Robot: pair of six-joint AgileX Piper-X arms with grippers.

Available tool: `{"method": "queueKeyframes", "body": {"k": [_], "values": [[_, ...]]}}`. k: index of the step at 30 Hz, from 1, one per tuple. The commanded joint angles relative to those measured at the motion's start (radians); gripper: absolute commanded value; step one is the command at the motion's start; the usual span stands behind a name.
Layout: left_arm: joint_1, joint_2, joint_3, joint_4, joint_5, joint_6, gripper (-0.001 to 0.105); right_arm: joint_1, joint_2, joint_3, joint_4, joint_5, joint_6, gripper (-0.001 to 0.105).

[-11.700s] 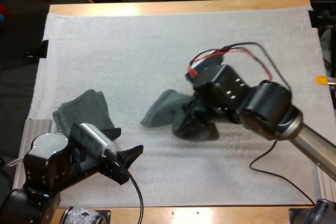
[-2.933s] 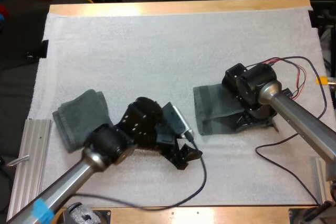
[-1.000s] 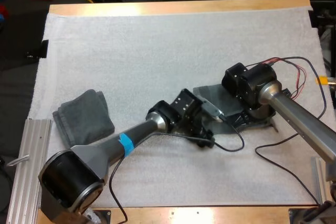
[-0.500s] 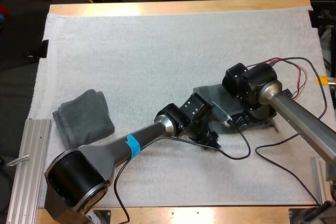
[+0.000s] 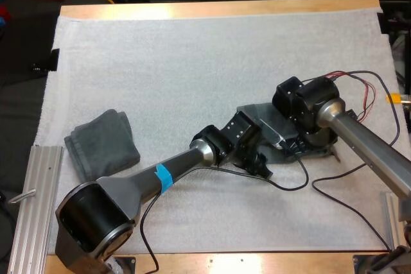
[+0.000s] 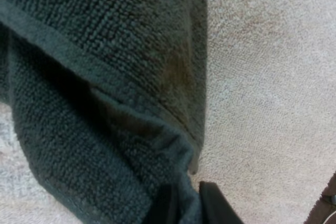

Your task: Pick towel from pile, fold and stack

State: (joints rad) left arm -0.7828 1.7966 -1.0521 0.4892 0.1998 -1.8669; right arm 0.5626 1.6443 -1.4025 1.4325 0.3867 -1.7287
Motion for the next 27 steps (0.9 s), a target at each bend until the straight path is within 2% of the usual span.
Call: {"method": "queueKeyframes", "body": {"k": [1, 5, 9, 13, 20, 24, 27], "values": [[-0.002, 0.005, -0.007, -0.013, -0.013, -0.02, 0.061, -0.002, -0.009, 0.0, 0.02, -0.011, 0.005, 0.001], [-0.002, 0.005, -0.007, -0.021, 0.041, -0.036, 0.063, -0.002, -0.009, 0.0, 0.02, -0.011, 0.005, 0.001], [-0.002, 0.005, -0.007, -0.032, 0.045, -0.099, 0.063, -0.002, -0.009, 0.0, 0.02, -0.011, 0.005, 0.001], [-0.002, 0.005, -0.007, -0.045, 0.035, -0.118, 0.063, -0.002, -0.009, 0.0, 0.02, -0.011, 0.005, 0.001], [-0.002, 0.017, -0.007, -0.045, -0.03, -0.197, 0.063, -0.002, -0.009, 0.0, 0.02, -0.036, 0.005, 0.001], [-0.002, 0.037, -0.007, -0.047, -0.031, -0.204, 0.063, -0.002, -0.009, 0.0, 0.02, -0.041, 0.005, 0.001], [0.0, 0.037, -0.007, -0.06, -0.031, -0.243, 0.063, -0.002, -0.009, 0.0, 0.02, -0.041, 0.005, 0.001]]}}
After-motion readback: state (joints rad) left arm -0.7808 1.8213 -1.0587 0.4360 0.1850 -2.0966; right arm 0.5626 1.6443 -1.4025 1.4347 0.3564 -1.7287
